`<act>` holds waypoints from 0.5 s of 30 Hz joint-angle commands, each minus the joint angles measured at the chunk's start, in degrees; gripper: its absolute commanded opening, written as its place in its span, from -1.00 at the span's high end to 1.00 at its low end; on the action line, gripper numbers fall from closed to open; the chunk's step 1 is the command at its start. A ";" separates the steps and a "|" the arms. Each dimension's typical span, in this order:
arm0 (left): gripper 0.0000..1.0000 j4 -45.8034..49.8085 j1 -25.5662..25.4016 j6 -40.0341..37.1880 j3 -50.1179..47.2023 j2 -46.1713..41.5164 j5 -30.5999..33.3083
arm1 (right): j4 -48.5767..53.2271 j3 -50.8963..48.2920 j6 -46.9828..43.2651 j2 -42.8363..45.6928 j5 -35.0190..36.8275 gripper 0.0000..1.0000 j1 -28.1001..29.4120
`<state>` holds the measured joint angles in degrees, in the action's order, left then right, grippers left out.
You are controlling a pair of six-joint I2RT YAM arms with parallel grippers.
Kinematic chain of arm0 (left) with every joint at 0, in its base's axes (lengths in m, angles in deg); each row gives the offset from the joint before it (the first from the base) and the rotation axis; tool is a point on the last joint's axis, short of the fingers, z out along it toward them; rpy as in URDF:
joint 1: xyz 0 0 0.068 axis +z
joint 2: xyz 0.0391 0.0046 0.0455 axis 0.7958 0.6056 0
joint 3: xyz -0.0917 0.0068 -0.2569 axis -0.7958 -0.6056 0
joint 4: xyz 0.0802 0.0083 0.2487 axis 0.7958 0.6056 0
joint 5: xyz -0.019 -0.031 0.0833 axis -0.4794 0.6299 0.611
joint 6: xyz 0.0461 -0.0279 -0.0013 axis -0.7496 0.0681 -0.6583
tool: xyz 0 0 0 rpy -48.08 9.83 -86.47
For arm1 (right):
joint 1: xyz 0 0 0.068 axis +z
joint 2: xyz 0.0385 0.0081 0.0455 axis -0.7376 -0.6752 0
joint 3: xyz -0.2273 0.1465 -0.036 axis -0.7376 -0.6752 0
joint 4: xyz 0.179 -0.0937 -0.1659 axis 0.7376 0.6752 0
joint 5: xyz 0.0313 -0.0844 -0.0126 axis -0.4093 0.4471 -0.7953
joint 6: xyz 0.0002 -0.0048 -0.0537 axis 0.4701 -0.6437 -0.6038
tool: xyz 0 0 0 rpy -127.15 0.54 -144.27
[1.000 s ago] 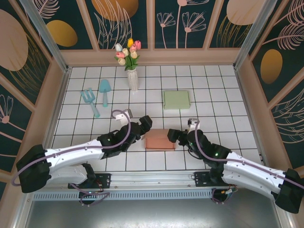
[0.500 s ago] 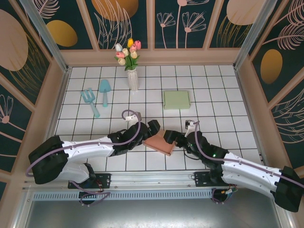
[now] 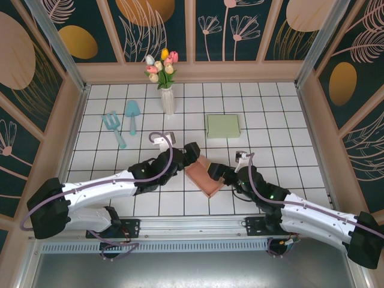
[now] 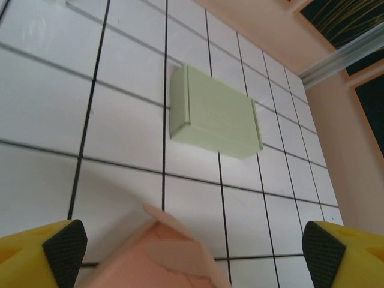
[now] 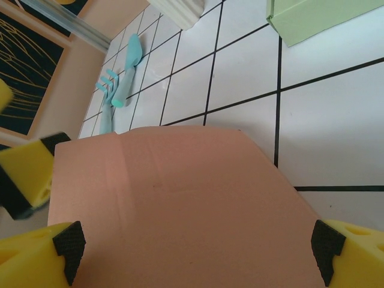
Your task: Fold the paper box
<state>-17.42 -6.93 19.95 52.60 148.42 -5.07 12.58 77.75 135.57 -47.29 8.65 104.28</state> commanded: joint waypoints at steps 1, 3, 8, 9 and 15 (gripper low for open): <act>-0.90 3.78 1.63 -8.37 2.81 -1.73 4.23 | 2.80 0.43 -0.53 1.19 2.67 -0.98 0.55; -0.91 3.97 3.29 -10.34 3.00 -2.69 3.13 | 6.39 2.06 -2.65 2.32 4.92 -0.98 0.93; -0.91 7.47 7.42 -11.57 4.30 -4.20 1.51 | 14.87 10.16 -12.80 5.31 8.66 -0.98 4.06; -0.91 8.28 7.58 -11.90 4.86 -4.00 1.63 | 16.22 12.18 -14.94 4.61 8.68 -0.98 4.79; -0.91 9.34 7.91 -13.11 5.64 -3.12 1.89 | 27.95 28.70 -35.28 -8.52 10.19 -0.98 10.07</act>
<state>-10.36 0.66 9.04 56.86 145.05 -3.65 31.99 100.70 114.24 -50.70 16.54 112.21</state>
